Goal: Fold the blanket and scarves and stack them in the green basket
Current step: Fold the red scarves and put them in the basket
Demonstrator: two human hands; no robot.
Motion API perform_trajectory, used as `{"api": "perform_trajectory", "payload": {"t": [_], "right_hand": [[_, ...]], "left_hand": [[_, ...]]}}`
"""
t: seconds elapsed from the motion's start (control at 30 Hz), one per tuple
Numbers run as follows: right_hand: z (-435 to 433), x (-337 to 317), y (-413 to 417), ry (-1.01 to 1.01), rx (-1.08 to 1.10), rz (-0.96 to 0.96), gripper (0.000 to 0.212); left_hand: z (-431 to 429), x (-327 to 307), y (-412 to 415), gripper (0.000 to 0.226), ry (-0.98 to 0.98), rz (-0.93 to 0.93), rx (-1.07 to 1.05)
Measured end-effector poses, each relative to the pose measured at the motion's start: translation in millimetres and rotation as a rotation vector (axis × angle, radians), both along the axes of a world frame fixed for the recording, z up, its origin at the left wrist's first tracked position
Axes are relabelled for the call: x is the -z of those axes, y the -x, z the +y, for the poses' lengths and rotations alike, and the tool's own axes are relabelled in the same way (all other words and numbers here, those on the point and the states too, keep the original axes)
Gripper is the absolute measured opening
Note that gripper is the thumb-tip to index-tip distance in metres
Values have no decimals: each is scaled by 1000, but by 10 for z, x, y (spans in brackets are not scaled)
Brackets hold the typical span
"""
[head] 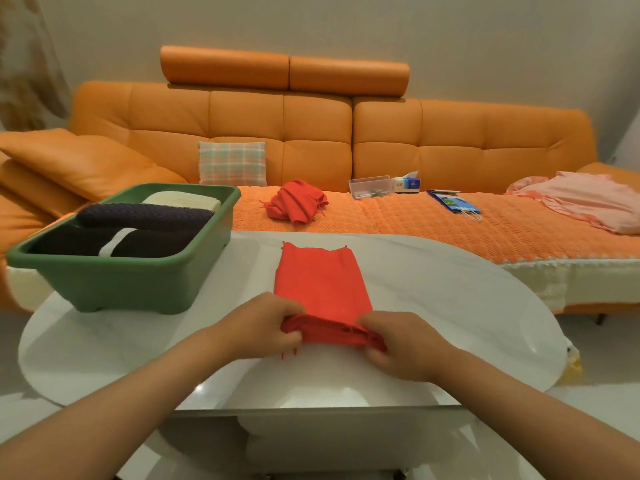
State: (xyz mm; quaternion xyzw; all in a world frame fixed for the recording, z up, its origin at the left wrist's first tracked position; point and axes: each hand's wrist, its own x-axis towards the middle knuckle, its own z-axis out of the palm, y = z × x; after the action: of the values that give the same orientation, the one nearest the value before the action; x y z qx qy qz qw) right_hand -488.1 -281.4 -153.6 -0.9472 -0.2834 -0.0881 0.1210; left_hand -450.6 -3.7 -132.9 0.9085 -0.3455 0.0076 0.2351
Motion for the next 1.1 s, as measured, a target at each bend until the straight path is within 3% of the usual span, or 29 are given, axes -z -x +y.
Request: {"api": "perform_trajectory", "payload": {"t": [0.07,0.1,0.23,0.37,0.47,0.57,0.63,0.67,0.77,0.83,0.93,0.97,1.03,1.1], "right_hand": [[18,-35,-92,-263,102,25,13],[28,-59,-166,-365,144,-4,9],[109,-125,-482,-502,329,-68,11],[198,-67,-772,-493,478,-32,21],[243,11,-956,-499,581,-3,26],[270,68,-1096,-509,666,31,31],[292,68,-1169,-489,701,45,35],[302,63,-1191,-468,713,45,37],[317,44,-1220,-420,734,42,38],[290,55,-1218,-312,675,-121,34],[205,112,-1253,-79,265,-521,20],[176,133,-1245,-35,119,-569,17],[127,162,-1149,-10,-39,-455,29],[39,193,-1036,42,-28,-236,54]], "left_hand": [[37,-44,-105,2,164,112,-95],[46,-56,-175,8,244,175,-146],[-45,-8,-483,29,399,237,-351],[-206,76,-715,36,243,78,-555],[-311,58,-763,34,198,-216,-675],[-492,36,-725,23,244,-678,-280],[-638,151,-654,18,58,-781,33],[-693,245,-643,20,-64,-792,86],[-724,497,-695,40,-315,-677,-7],[-669,515,-725,50,-369,-560,-56],[-554,432,-759,62,-410,-353,-39],[-503,403,-771,67,-407,-255,-33],[-379,378,-833,69,-372,-148,-41],[-264,379,-890,57,-307,-78,-63]]}}
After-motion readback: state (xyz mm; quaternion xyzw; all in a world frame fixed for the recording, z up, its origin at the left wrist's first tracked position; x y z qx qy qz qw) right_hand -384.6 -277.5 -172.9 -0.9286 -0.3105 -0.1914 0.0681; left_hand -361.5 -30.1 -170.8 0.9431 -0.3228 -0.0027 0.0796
